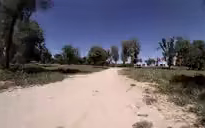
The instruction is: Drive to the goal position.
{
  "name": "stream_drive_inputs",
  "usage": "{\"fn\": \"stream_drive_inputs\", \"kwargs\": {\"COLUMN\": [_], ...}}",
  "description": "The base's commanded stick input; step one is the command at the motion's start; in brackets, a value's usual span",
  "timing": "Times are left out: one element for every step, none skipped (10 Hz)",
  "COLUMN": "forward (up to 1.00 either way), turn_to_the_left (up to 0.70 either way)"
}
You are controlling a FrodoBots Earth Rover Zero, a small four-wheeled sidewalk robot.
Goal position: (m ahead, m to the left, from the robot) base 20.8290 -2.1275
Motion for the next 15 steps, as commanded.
{"fn": "stream_drive_inputs", "kwargs": {"forward": [0.85, 0.85, 0.85, 0.85, 0.85, 0.85, 0.85, 0.85, 0.85, 0.85, 0.85, 0.85, 0.85, 0.85, 0.85], "turn_to_the_left": [0.00, 0.00, 0.00, 0.00, 0.00, 0.00, 0.00, 0.00, 0.00, 0.00, 0.00, 0.00, 0.00, 0.00, 0.00]}}
